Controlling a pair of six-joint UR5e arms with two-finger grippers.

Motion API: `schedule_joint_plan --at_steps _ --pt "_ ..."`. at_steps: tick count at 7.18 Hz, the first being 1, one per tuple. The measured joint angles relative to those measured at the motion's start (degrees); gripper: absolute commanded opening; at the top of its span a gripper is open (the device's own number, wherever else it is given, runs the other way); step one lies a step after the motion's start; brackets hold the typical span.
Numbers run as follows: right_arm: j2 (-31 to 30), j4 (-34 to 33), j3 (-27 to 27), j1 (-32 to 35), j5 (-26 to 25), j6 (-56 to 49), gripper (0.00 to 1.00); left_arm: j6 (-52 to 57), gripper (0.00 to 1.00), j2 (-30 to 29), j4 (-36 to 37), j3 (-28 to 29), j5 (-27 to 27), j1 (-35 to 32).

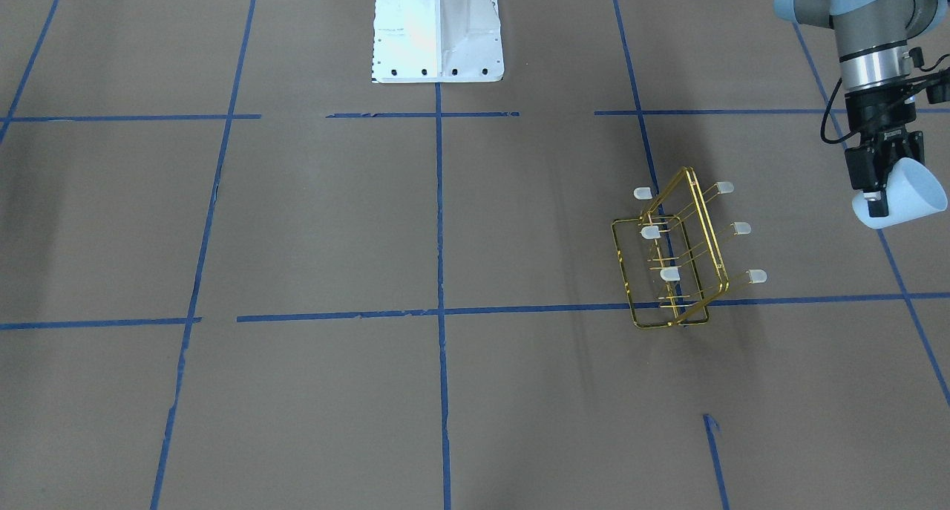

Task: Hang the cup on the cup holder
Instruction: 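Lift the cup with the left gripper and tilt it sideways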

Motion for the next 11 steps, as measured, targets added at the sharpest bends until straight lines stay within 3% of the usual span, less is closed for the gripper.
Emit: schedule_joint_plan --at_steps 2,5,8,11 --pt "0.00 0.05 0.00 0.02 0.00 0.00 1.00 -10.61 0.00 1.52 -11.04 -1.47 -2.38 -0.58" --pt "0.00 0.04 0.00 0.00 0.00 0.00 1.00 -38.63 0.00 1.45 -22.88 -2.06 -4.53 -0.14" --pt "0.00 0.04 0.00 0.02 0.00 0.00 1.00 -63.39 0.00 0.55 -29.04 -2.02 -4.22 1.55" --pt "0.00 0.02 0.00 0.03 0.00 0.00 1.00 -84.29 0.00 -1.73 -31.24 -1.79 1.69 5.65"
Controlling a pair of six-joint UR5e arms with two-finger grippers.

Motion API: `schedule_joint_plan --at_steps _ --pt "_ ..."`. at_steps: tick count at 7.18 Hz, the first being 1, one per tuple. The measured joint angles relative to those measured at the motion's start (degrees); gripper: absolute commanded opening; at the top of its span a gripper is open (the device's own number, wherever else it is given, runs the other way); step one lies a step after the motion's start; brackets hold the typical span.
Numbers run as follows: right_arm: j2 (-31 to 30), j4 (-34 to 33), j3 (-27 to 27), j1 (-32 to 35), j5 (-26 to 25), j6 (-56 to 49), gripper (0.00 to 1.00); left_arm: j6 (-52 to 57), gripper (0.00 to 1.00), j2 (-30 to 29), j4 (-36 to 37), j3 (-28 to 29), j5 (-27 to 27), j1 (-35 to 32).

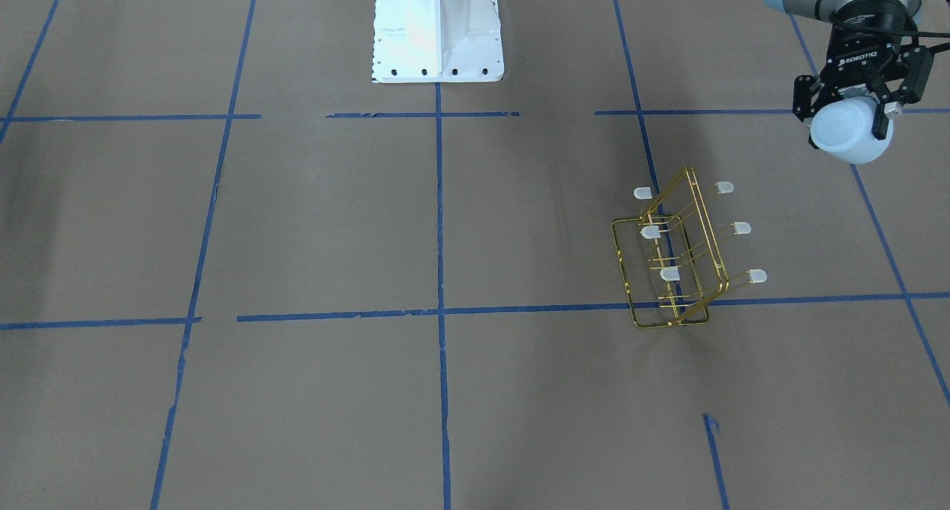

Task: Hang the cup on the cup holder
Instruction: 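Lift the cup with the left gripper and tilt it sideways, then carry the tilted cup to the gold rack and hook it on a peg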

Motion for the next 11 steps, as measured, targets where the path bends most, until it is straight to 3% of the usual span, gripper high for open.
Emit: schedule_joint_plan --at_steps 2,7,11 --pt "0.00 -0.02 0.00 -0.02 0.00 0.00 1.00 -11.68 0.00 -0.77 -4.07 0.96 6.73 4.28" --pt "0.00 -0.02 0.00 -0.04 0.00 0.00 1.00 -23.70 0.00 -3.97 -8.17 7.57 33.96 22.71" --pt "0.00 -0.02 0.00 -0.03 0.00 0.00 1.00 -31.16 0.00 -9.10 -8.13 7.65 41.62 25.26"
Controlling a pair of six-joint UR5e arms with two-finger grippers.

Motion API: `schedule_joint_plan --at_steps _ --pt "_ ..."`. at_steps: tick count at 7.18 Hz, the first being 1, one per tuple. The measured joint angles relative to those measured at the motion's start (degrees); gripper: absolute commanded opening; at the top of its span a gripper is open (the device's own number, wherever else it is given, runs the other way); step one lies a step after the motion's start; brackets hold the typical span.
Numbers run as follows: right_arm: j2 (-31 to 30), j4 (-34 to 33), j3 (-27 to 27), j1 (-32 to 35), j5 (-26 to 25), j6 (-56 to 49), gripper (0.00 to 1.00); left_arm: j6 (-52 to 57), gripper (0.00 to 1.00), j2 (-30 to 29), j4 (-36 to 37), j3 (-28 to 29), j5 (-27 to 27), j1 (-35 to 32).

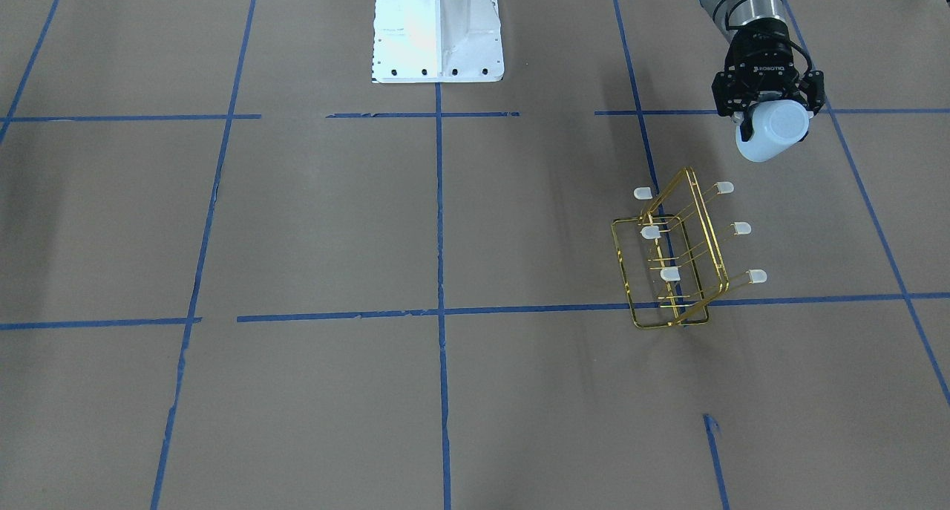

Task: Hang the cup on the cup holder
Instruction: 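Carry the tilted cup to the gold rack and hook it on a peg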

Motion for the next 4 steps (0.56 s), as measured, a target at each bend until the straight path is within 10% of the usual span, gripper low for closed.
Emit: schedule_joint_plan --at_steps 4 --pt "0.00 0.05 0.00 0.03 0.00 0.00 1.00 -2.37 0.00 -3.68 0.15 2.40 0.98 0.11"
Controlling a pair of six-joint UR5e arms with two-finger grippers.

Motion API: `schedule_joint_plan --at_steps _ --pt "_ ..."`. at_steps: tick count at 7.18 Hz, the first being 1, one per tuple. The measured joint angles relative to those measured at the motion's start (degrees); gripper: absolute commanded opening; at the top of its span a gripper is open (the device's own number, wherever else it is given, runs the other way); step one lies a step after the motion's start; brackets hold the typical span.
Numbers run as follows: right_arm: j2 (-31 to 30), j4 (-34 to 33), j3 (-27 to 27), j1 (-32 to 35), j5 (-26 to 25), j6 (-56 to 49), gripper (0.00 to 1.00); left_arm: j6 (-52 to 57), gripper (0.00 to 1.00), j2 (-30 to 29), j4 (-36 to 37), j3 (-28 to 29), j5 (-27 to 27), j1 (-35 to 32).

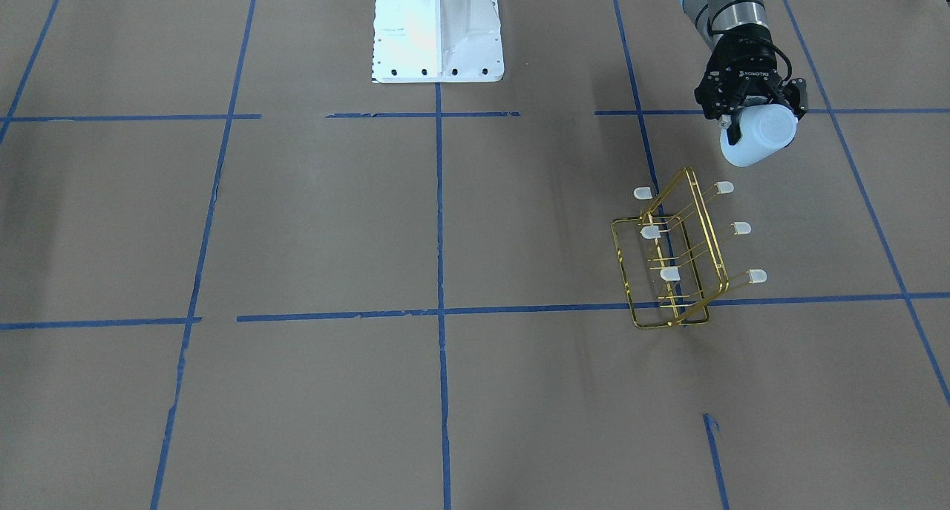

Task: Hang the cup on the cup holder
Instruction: 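Carry the tilted cup to the gold rack and hook it on a peg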

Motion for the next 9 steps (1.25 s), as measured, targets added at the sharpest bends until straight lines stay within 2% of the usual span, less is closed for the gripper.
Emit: schedule_joint_plan --at_steps 9 --pt "0.00 0.00 0.00 -0.04 0.00 0.00 1.00 -0.32 0.00 -7.01 0.48 9.20 -1.78 -5.36"
